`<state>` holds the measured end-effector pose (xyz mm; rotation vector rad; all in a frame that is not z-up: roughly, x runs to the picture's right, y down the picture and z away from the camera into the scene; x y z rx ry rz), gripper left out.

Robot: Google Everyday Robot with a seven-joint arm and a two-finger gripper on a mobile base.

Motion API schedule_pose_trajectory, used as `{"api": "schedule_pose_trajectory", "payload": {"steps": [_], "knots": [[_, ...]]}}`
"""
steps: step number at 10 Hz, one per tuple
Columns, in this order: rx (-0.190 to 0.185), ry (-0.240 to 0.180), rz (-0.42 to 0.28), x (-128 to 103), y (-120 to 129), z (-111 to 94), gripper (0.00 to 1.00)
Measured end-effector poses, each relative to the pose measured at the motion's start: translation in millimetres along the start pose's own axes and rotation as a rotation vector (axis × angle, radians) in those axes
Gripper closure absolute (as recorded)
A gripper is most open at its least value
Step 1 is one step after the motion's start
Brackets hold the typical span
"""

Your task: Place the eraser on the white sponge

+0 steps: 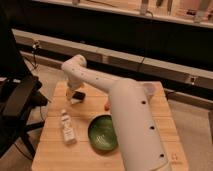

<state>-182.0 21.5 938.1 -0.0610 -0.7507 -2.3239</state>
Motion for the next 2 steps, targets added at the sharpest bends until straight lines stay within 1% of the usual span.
{"api": "schedule_pose_trajectory", "payload": {"steps": [1,2], "knots": [[-0.004,-0.001,-0.007,2.1,-1.9,0.6,0.45],[-0.004,0.001,-0.007,2.6,-2.3,0.6,0.50]]}}
